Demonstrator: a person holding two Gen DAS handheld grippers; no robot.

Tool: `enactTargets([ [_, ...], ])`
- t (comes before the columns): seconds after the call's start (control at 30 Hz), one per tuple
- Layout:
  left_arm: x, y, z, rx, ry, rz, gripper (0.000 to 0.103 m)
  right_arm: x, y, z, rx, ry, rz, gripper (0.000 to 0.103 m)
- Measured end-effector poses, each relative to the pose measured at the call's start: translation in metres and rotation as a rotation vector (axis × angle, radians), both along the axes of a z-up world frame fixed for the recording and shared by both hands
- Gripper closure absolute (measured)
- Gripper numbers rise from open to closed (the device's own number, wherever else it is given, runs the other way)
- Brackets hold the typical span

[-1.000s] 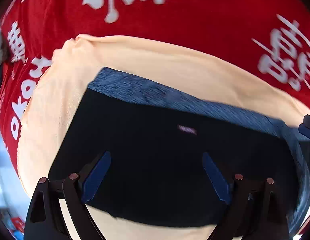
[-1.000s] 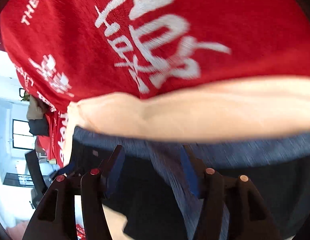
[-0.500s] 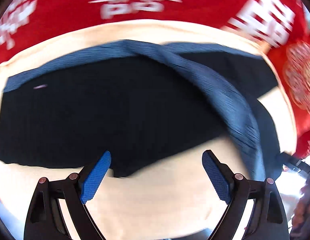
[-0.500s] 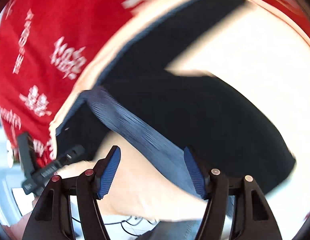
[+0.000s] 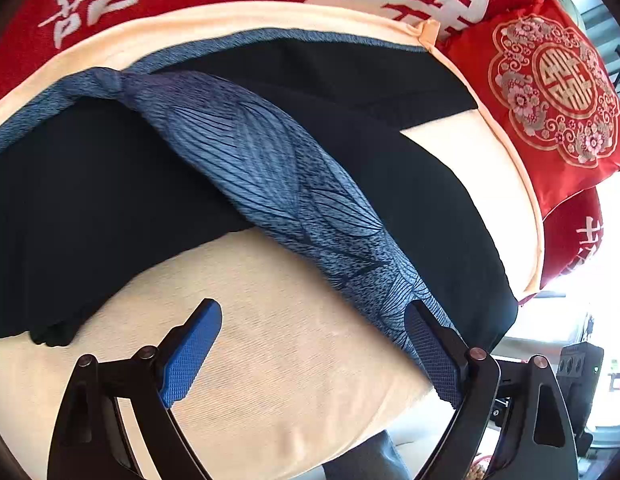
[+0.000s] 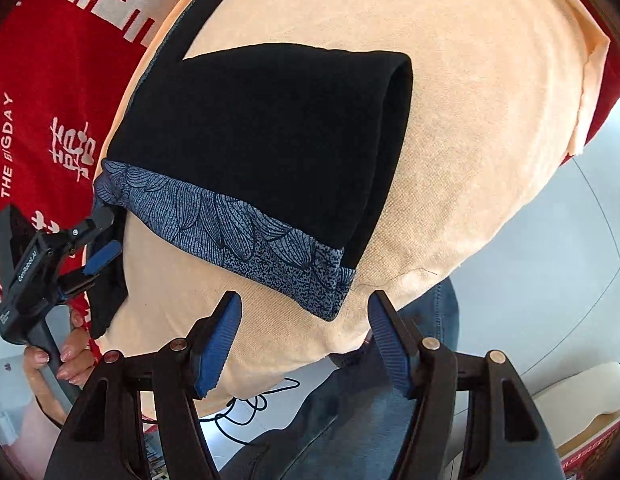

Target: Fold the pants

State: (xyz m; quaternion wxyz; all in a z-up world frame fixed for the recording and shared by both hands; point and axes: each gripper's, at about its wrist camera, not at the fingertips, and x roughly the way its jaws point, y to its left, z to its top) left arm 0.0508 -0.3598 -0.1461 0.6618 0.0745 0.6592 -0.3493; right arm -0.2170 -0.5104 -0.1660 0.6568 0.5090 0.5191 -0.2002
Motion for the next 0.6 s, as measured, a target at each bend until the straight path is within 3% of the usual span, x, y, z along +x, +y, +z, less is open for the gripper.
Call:
enactTargets([
  [0.07,-0.004,-0.001,-0.004,0.008,0.009,-0.008,0.01,-0.003,-0.006,-0.005,0.027,-0.035,0.001,0.045],
  [0.2,-0.014,-0.026,-0.01,0.026,0.051,-0.019,0.01,0.0,-0.021,-0.012,0.143,-0.087,0.02,0.096],
  [0.27,-0.016,-0.035,-0.012,0.04,0.077,-0.023,0.01,0.008,-0.026,-0.006,0.174,-0.087,0.054,0.099],
  [0.3,-0.017,-0.038,-0.011,0.039,0.078,-0.019,0.015,0.014,-0.03,0.0,0.186,-0.096,0.077,0.099],
  [0.33,-0.016,-0.039,-0.009,0.04,0.08,-0.012,0.03,0.026,-0.035,0.006,0.189,-0.104,0.1,0.099],
  [0.37,-0.015,-0.039,-0.009,0.05,0.083,-0.005,0.036,0.035,-0.041,0.015,0.186,-0.116,0.126,0.1],
  [0.4,-0.013,-0.042,-0.009,0.059,0.09,0.003,0.049,0.045,-0.049,0.025,0.187,-0.133,0.147,0.1],
  [0.43,-0.01,-0.044,-0.009,0.053,0.11,0.015,0.069,0.055,-0.056,0.033,0.19,-0.152,0.163,0.1],
  [0.6,0.013,-0.046,0.003,0.008,0.197,0.12,0.087,0.111,-0.107,0.075,0.195,-0.248,0.238,0.1],
])
